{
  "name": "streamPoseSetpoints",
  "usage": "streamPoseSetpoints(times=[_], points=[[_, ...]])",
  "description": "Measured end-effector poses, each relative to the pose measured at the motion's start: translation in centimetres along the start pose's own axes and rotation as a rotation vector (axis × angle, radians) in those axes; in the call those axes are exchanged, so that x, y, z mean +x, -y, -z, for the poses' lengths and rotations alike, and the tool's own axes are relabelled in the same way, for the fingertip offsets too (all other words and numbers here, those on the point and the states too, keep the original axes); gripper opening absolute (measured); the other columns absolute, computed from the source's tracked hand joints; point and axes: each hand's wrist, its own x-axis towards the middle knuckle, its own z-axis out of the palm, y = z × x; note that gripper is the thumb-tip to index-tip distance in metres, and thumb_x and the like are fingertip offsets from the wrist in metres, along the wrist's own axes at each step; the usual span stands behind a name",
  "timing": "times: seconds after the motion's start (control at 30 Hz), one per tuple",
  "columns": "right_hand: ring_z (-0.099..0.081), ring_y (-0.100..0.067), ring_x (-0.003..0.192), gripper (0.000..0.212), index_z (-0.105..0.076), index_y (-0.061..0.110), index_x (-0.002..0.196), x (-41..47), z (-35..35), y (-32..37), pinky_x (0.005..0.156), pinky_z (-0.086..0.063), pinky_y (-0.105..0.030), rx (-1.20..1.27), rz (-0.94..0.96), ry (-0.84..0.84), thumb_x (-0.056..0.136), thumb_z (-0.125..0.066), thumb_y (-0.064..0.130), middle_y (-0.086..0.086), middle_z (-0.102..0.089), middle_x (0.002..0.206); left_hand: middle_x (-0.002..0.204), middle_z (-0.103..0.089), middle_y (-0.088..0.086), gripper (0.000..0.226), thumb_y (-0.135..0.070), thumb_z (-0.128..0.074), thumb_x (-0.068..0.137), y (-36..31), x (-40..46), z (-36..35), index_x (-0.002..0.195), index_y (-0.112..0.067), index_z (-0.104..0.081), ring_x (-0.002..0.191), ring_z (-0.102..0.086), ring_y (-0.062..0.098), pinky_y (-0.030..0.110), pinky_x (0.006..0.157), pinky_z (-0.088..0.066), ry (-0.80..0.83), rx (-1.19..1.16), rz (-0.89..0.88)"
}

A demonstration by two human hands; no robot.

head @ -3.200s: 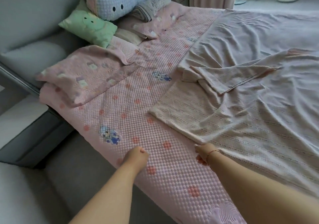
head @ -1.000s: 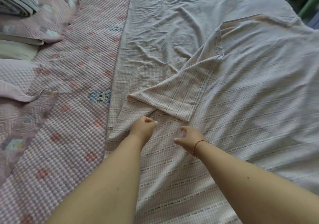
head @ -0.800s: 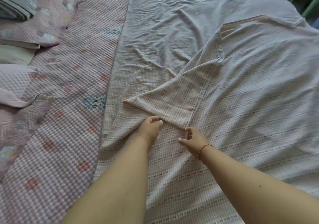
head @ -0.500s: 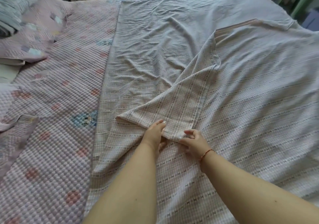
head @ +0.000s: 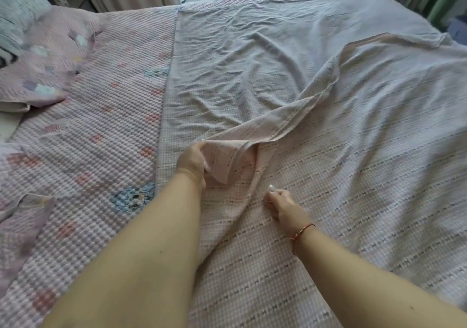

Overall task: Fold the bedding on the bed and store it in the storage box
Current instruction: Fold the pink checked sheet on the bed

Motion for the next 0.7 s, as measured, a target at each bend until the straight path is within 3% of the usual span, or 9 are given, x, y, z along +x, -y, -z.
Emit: streamPoseSetpoints(times=[0.1, 0.17, 0.3, 0.37, 0.4, 0.47, 0.57, 0.63, 0.7], points=[[-0.047, -0.012, 0.112, 0.036, -0.052, 0.012, 0.124, 0.8, -2.0, 2.3, 0.097, -0.032, -0.021, -0.153, 0.024, 0.079, 0.103, -0.030, 0.031, 0.004, -0.047, 0.124, 0.078, -0.066, 0.008, 0.027, -0.033, -0.054, 0.092, -1.9, 1.5, 1.3, 0.084, -0.012, -0.068, 0.067, -0.061, 0.024, 0.032, 0.065, -0.050, 0.014, 0.005, -0.002], [-0.039, -0.017, 0.129, 0.044, -0.042, 0.002, 0.138, 1.4, -3.1, 4.2, 0.094, -0.029, -0.017, -0.227, -0.027, 0.088, 0.105, -0.024, 0.025, -0.003, -0.045, 0.131, 0.097, -0.071, 0.009, 0.033, -0.036, -0.052, 0.094, -2.6, 2.6, 1.9, 0.101, -0.009, -0.070, 0.080, -0.065, 0.024, 0.035, 0.076, -0.053, 0.012, 0.039, -0.025], [-0.045, -0.034, 0.126, 0.044, -0.040, 0.011, 0.141, 5.7, -3.5, 5.2, 0.105, -0.033, -0.038, -0.454, -0.058, -0.001, 0.105, -0.021, 0.027, -0.020, -0.049, 0.136, 0.126, -0.062, 0.014, 0.047, -0.035, -0.052, 0.094, -4.6, 4.8, 3.7, 0.124, -0.001, -0.061, 0.105, -0.062, 0.025, 0.044, 0.103, -0.046, -0.073, 0.105, -0.121], [-0.045, -0.036, 0.124, 0.063, -0.067, 0.025, 0.115, 9.3, -3.5, 4.1, 0.108, -0.032, -0.046, -0.482, -0.140, -0.008, 0.092, -0.024, 0.065, -0.018, -0.052, 0.133, 0.133, -0.054, 0.025, 0.054, -0.036, -0.054, 0.092, -6.1, 6.0, 4.4, 0.129, 0.004, -0.057, 0.104, -0.062, 0.035, 0.046, 0.099, -0.048, -0.116, 0.113, -0.128], [-0.046, -0.037, 0.124, 0.081, -0.075, 0.033, 0.091, 11.2, -3.3, 3.0, 0.109, -0.032, -0.049, -0.496, -0.142, -0.015, 0.071, -0.022, 0.089, -0.015, -0.055, 0.130, 0.130, -0.055, 0.028, 0.054, -0.036, -0.054, 0.092, -7.0, 6.5, 4.6, 0.128, 0.003, -0.058, 0.099, -0.063, 0.036, 0.046, 0.091, -0.051, -0.120, 0.113, -0.132], [-0.048, -0.037, 0.120, 0.096, -0.075, 0.034, 0.070, 13.3, -3.7, 2.6, 0.108, -0.034, -0.052, -0.557, -0.117, 0.043, 0.040, -0.018, 0.105, -0.014, -0.057, 0.126, 0.112, -0.066, 0.024, 0.049, -0.041, -0.055, 0.087, -8.3, 8.2, 4.7, 0.116, -0.003, -0.065, 0.086, -0.066, 0.030, 0.041, 0.081, -0.054, -0.062, 0.104, -0.092], [-0.036, -0.037, 0.130, 0.072, -0.066, 0.026, 0.113, 12.2, -5.8, 6.6, 0.112, -0.026, -0.048, -0.727, -0.164, 0.050, 0.088, -0.018, 0.074, -0.016, -0.039, 0.140, 0.104, -0.070, 0.015, 0.046, -0.043, -0.057, 0.081, -8.6, 10.7, 4.5, 0.104, -0.006, -0.070, 0.093, -0.066, 0.030, 0.046, 0.093, -0.052, -0.052, 0.155, -0.049], [-0.031, -0.037, 0.133, 0.064, -0.043, 0.020, 0.138, 13.9, -6.4, 6.9, 0.113, -0.024, -0.047, -0.865, -0.190, 0.051, 0.096, -0.017, 0.061, -0.017, -0.030, 0.146, 0.092, -0.070, 0.012, 0.027, -0.033, -0.057, 0.089, -8.5, 11.5, 4.4, 0.087, -0.009, -0.069, 0.089, -0.065, 0.028, 0.041, 0.088, -0.052, -0.116, 0.191, -0.083], [-0.034, -0.036, 0.131, 0.061, -0.039, 0.022, 0.138, 14.8, -6.7, 6.4, 0.110, -0.027, -0.046, -0.991, -0.214, 0.060, 0.095, -0.023, 0.061, -0.014, -0.033, 0.143, 0.098, -0.069, 0.017, 0.020, -0.022, -0.058, 0.092, -8.0, 12.7, 4.9, 0.093, -0.006, -0.070, 0.097, -0.064, 0.030, 0.036, 0.084, -0.050, -0.156, 0.313, -0.121]])
